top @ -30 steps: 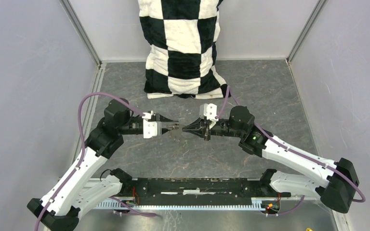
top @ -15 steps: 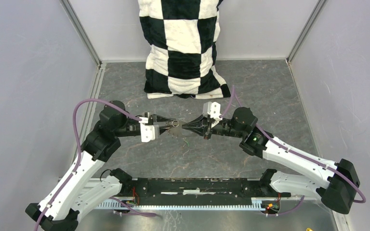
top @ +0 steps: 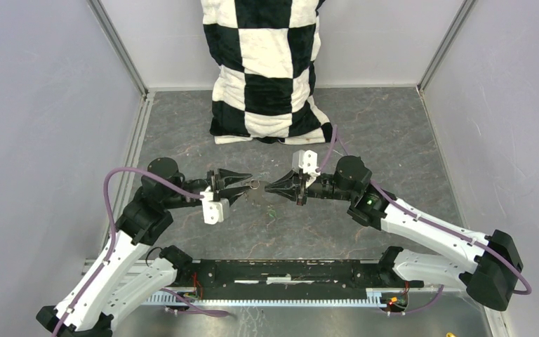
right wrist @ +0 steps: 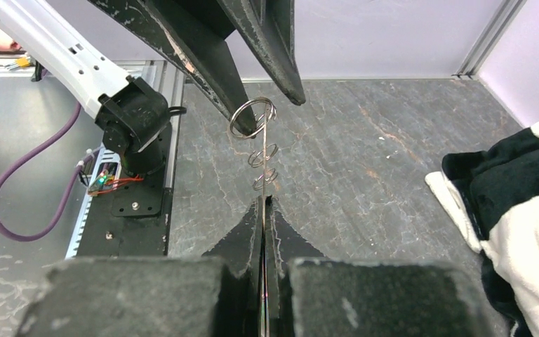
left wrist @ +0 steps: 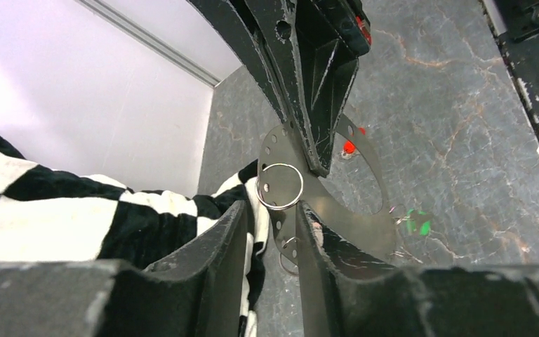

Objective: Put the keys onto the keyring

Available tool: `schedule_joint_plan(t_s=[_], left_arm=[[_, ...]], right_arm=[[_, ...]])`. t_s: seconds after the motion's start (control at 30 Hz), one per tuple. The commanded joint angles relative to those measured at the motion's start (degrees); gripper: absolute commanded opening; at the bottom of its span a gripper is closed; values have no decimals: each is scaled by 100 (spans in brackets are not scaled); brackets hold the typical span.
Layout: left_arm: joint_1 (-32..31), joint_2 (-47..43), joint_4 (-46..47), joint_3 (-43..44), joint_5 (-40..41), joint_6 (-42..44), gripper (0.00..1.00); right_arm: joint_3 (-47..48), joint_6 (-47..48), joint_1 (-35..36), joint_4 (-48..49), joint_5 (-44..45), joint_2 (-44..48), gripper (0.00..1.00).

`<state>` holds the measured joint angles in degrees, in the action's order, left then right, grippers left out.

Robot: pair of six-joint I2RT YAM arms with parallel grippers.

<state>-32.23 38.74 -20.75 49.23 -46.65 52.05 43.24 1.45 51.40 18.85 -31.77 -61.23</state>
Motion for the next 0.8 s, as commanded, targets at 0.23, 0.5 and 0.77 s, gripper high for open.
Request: schedule_joint_plan(t_s=[0.23,0.5,0.77], left_arm=[[-10,-284,555,-382,-257,1500,44],[-16,-525,526,-619,-526,2312,47],[-14,-437,-315,-424,-488,3116,28]], right_arm=[[342,-14,44,104,-328,-46,1],[454,-18,51,-56,-485,-169,0],[522,33,54,-195,-541,-161,1]])
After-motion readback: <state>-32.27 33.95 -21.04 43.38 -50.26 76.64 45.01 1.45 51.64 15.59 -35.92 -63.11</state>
